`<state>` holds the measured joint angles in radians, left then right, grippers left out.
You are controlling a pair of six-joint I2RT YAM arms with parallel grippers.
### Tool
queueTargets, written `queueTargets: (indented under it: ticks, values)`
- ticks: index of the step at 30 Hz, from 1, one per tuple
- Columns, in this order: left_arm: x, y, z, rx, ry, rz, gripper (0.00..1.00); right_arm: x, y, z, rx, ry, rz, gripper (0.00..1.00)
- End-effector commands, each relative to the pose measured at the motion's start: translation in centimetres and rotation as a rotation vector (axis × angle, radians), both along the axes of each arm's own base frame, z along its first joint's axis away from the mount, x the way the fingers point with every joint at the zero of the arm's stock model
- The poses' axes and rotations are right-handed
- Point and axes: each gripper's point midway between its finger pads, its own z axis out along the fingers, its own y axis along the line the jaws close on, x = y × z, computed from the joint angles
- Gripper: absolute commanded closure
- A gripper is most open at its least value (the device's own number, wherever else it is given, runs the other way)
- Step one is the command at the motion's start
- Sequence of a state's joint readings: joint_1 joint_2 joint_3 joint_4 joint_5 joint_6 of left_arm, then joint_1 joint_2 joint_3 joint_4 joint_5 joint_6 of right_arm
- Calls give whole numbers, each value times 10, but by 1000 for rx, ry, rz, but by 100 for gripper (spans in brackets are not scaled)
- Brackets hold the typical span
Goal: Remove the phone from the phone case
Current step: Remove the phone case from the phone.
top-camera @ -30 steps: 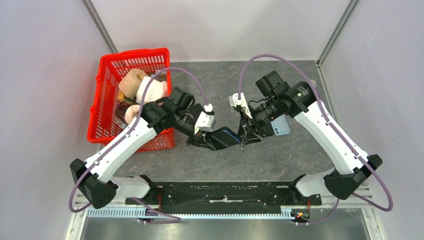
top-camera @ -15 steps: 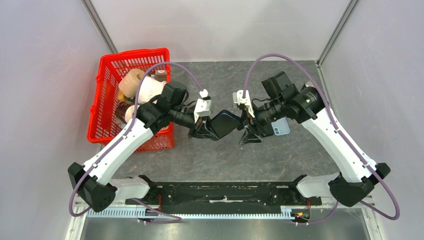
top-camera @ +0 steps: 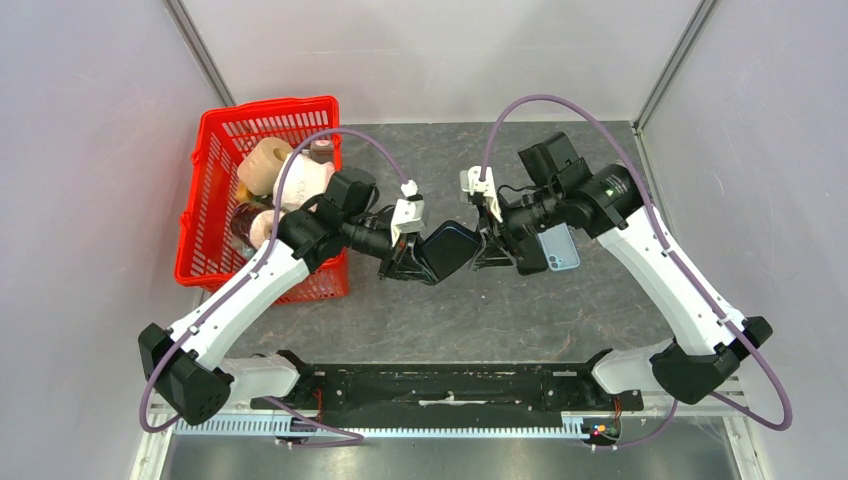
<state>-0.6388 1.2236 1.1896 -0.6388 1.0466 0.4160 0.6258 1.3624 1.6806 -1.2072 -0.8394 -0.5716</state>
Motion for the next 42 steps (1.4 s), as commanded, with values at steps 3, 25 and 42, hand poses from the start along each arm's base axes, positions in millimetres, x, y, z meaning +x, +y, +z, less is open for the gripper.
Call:
queueTargets:
  ticks: [3,25,42]
  values:
    - [-6,-2,26,-94,-53,-41,98,-10,-1,15,54,-43,76,83]
    - [-59,17,-9,-38,-272,-374,98,-45,-3,7,119,7,373,100]
    - [-71,2,-6,-58,-289,-480,98,-40,4,2,145,10,423,100]
